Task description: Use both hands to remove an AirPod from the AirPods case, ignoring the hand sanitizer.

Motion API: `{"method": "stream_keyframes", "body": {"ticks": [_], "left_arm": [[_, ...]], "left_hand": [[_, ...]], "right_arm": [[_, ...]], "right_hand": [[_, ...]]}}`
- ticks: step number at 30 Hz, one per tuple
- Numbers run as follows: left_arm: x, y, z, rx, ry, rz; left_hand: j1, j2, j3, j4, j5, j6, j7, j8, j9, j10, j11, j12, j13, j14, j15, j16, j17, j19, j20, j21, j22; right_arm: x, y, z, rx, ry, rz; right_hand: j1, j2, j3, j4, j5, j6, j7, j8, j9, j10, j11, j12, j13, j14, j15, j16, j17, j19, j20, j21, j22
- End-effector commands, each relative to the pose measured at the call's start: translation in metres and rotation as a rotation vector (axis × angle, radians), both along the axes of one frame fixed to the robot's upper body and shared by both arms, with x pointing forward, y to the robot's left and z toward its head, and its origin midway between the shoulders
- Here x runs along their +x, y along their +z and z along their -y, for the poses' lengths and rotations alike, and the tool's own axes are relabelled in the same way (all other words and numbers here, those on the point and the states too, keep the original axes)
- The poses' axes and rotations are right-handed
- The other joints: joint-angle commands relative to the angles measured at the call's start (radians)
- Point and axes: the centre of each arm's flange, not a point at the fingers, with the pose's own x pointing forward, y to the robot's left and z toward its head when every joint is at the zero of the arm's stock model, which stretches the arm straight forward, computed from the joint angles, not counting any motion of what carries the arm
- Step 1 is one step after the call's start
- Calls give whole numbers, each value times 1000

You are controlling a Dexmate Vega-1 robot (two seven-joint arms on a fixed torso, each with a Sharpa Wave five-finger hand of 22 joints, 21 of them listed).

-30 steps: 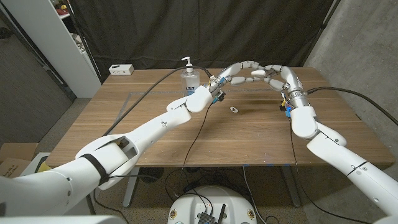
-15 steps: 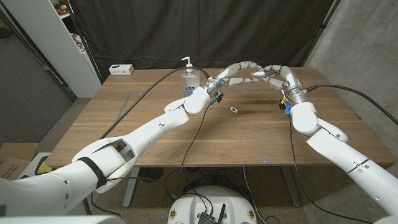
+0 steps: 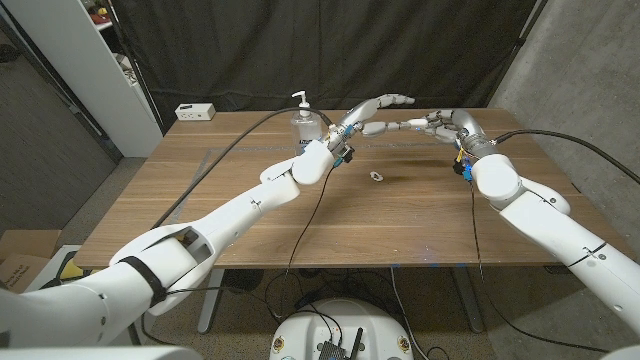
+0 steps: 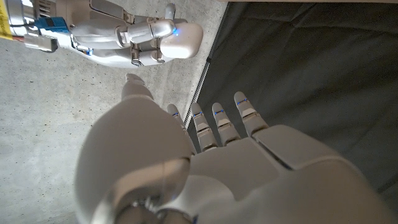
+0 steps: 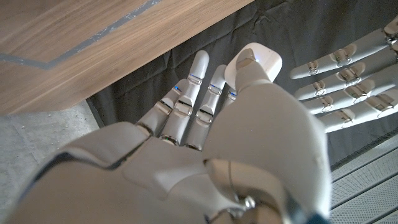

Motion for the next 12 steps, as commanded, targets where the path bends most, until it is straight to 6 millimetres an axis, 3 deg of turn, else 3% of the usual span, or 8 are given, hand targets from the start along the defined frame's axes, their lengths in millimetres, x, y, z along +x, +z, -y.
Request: {"method": "stream_keyframes", "body": {"ticks": [1,12], "left_arm": [[4,7,-28,-1,-43,-12],[4,18,-63,33,-152,-22]], "left_hand": [[-6,-1,-4,0,0,-3,1,11,3,-5,-1,-3,4,4,-67,-2,3,6,-1,-3,5],[-11,1,-5,1,1,6,1,19,4,3,-3,-1,6,1,-72,-4,2,-2,1,-7,5]], "right_arm": [[-3,5,-25,24,-13,24],[-8,12,-69,68,-62,83]], "right_hand": [[4,11,24,22,4,11,-4,14,178,70,-64,94,124,16,-144,-2,9,-3,5,3,5],[2,11,25,20,5,14,-6,13,176,71,-64,96,127,19,-143,-10,16,0,3,4,5]]}}
